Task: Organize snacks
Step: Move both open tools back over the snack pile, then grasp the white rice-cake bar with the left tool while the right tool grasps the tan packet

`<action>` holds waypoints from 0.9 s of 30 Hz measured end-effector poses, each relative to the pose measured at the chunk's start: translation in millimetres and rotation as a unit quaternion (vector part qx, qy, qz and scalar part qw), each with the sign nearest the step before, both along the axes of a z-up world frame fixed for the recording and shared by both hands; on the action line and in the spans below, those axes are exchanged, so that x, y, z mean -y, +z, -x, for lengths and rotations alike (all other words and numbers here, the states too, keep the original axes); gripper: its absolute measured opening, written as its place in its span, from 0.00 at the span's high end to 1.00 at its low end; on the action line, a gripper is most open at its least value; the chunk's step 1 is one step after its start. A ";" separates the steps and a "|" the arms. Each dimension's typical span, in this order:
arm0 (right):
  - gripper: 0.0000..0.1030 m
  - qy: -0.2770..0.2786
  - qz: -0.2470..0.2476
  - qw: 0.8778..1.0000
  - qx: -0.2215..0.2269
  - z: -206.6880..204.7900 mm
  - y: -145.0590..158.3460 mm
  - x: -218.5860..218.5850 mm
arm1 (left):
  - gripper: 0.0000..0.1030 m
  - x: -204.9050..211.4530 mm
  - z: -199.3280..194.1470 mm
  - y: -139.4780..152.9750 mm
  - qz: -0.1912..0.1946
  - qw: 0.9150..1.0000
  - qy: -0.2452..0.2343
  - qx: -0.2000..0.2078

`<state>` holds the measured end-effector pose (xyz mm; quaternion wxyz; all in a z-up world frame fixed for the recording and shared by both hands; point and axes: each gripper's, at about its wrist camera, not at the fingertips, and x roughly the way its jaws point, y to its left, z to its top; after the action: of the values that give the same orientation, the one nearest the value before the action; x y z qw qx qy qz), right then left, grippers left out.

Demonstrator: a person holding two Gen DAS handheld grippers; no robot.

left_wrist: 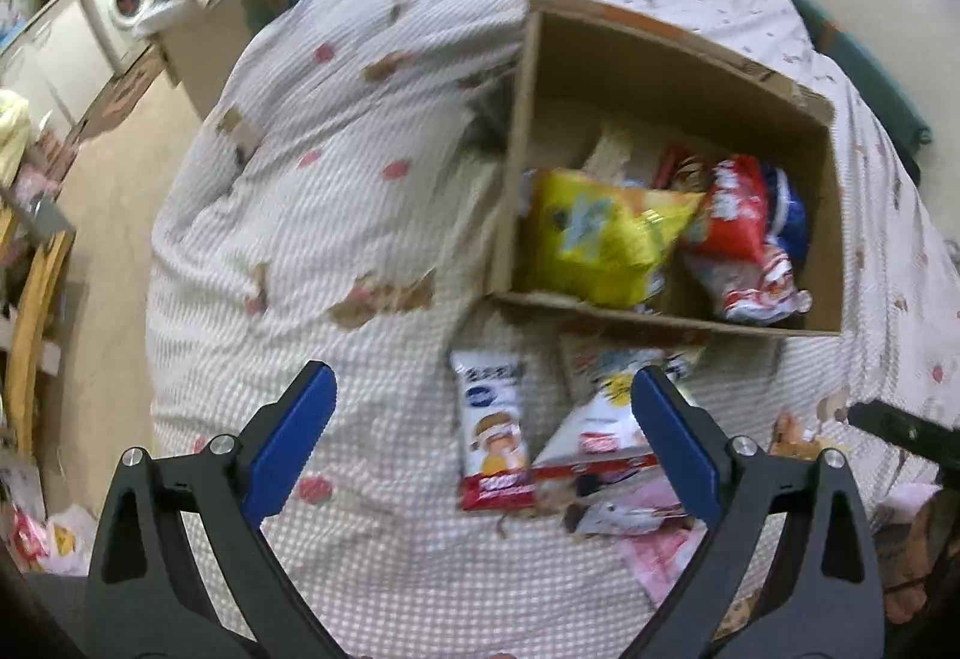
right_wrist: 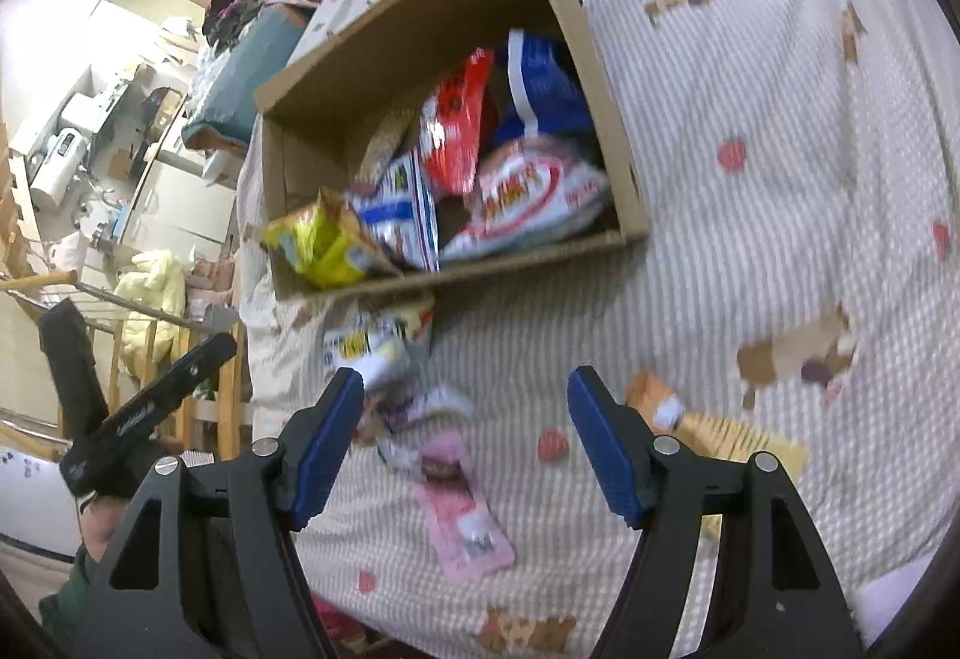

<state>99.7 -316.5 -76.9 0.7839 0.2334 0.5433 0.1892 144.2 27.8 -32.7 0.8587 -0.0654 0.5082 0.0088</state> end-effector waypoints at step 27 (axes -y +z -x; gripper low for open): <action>0.12 0.014 0.226 0.973 -0.052 -6.2 -43.5 17.3 | 0.72 -4.6 -24.7 -115.8 -0.029 0.990 0.007 -0.134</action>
<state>106.0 -333.8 -120.4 0.7841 0.0521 0.6155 0.0605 168.9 32.3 -148.5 0.7840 -0.0423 0.6181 0.0380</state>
